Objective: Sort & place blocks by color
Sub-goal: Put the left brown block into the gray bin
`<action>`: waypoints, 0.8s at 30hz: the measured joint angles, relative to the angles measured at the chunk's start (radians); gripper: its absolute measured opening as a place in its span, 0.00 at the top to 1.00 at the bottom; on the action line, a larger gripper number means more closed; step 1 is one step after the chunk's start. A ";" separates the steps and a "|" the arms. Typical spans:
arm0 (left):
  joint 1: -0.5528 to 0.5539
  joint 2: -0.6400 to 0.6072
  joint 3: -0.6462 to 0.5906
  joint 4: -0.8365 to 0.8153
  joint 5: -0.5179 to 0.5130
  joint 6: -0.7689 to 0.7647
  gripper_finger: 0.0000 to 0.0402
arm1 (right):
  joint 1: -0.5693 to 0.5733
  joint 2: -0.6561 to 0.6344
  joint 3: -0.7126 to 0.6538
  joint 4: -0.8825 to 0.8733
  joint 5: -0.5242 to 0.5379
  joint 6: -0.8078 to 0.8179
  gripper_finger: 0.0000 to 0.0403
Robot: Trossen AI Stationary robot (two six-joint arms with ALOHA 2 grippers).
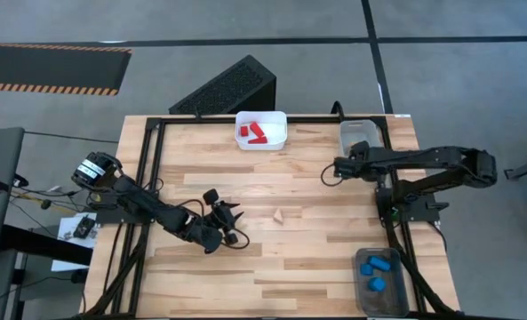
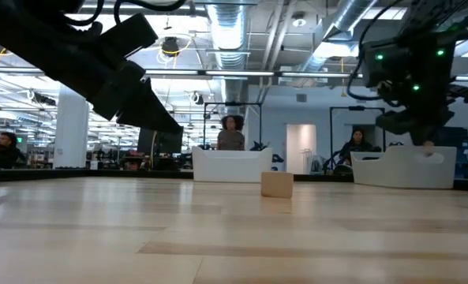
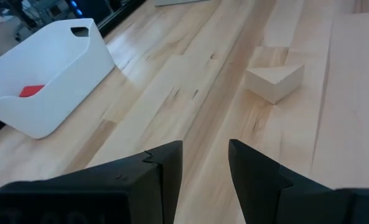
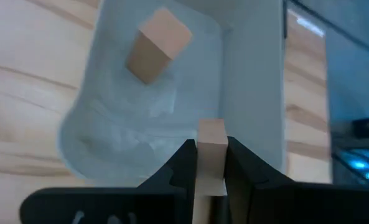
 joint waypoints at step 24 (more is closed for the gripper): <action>0.000 0.000 0.000 -0.011 0.024 0.019 0.70 | -0.267 0.001 0.001 0.261 -0.046 -0.232 0.80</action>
